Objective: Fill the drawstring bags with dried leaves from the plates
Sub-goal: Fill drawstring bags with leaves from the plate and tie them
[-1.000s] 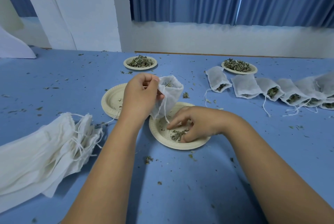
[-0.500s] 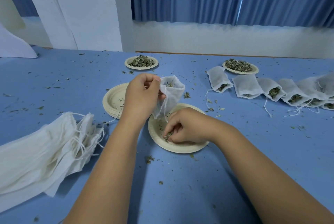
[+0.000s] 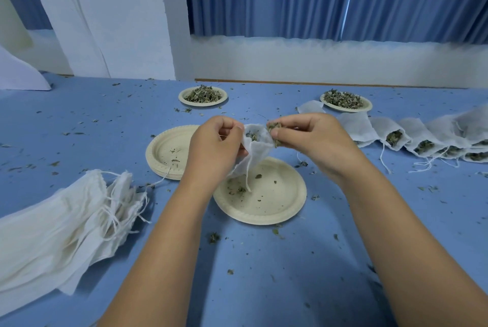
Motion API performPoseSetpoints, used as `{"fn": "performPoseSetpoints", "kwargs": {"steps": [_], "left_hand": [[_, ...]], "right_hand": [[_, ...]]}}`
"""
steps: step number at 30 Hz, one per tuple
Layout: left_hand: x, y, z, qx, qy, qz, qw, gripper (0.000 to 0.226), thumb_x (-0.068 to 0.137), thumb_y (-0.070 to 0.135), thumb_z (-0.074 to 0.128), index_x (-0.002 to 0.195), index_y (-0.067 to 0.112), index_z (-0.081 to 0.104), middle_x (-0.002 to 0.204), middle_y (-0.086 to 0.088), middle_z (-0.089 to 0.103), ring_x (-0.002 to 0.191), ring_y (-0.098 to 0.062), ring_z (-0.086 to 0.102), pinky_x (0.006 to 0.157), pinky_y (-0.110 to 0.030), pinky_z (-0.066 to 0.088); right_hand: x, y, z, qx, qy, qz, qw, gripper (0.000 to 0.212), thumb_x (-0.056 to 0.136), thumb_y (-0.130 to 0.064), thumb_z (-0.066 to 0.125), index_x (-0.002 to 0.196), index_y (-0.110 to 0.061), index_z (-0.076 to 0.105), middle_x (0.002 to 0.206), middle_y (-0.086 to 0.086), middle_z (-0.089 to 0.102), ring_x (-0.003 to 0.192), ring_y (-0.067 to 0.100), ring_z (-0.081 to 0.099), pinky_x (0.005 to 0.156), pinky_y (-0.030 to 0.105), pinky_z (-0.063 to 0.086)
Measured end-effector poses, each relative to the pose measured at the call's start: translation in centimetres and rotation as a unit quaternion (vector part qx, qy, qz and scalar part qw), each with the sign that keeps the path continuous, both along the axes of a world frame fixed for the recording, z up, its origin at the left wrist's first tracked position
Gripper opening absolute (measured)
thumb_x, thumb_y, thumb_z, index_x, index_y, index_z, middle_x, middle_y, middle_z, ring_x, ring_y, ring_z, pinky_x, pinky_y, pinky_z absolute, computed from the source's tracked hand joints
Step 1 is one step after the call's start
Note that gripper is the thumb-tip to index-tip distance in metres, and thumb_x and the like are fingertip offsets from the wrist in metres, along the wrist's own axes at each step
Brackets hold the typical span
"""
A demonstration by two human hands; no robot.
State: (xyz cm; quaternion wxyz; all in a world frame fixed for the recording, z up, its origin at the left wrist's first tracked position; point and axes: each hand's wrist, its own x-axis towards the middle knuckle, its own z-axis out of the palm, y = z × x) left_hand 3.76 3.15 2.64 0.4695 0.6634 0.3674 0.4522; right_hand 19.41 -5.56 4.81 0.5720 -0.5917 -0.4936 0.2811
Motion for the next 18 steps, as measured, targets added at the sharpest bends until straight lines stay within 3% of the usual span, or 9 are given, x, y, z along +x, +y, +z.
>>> {"fn": "performPoseSetpoints", "kwargs": {"steps": [4, 11, 14, 18], "left_hand": [[0.5, -0.5, -0.1, -0.013, -0.005, -0.019, 1.000, 0.012, 0.096, 0.021, 0.059, 0.087, 0.017, 0.067, 0.065, 0.009, 0.070, 0.063, -0.013, 0.072, 0.073, -0.035, 0.061], [1.0, -0.5, -0.2, -0.042, -0.039, 0.003, 0.998, 0.011, 0.096, 0.015, 0.060, 0.087, 0.017, 0.067, 0.070, 0.007, 0.068, 0.065, -0.014, 0.072, 0.067, -0.028, 0.060], [1.0, -0.5, -0.2, -0.038, -0.040, 0.012, 0.998, 0.013, 0.096, 0.015, 0.059, 0.086, 0.018, 0.066, 0.076, 0.005, 0.068, 0.066, -0.014, 0.073, 0.067, -0.027, 0.060], [1.2, -0.9, -0.3, 0.018, 0.018, -0.013, 1.000, 0.014, 0.096, 0.018, 0.059, 0.084, 0.021, 0.065, 0.081, 0.003, 0.070, 0.076, -0.013, 0.071, 0.071, -0.029, 0.058]], "right_hand": [[-1.5, 1.0, -0.4, 0.070, 0.024, -0.064, 0.995, 0.014, 0.083, -0.010, 0.074, 0.093, -0.020, 0.076, 0.087, -0.005, 0.076, 0.084, 0.006, 0.071, 0.078, 0.019, 0.056], [-2.1, 1.3, -1.2, 0.055, -0.176, -0.106, 0.977, 0.032, 0.077, -0.001, 0.073, 0.076, -0.031, 0.066, 0.070, -0.014, 0.065, 0.063, -0.004, 0.060, 0.068, 0.013, 0.050], [-1.9, 1.0, -1.2, 0.011, -0.242, -0.102, 0.965, 0.028, 0.075, 0.000, 0.071, 0.071, -0.027, 0.068, 0.068, -0.011, 0.067, 0.064, 0.002, 0.063, 0.067, 0.021, 0.053], [-2.2, 1.2, -1.2, -0.027, -0.354, -0.080, 0.931, 0.012, 0.076, -0.001, 0.069, 0.079, -0.011, 0.074, 0.079, 0.003, 0.070, 0.077, 0.019, 0.064, 0.075, 0.036, 0.051]]}}
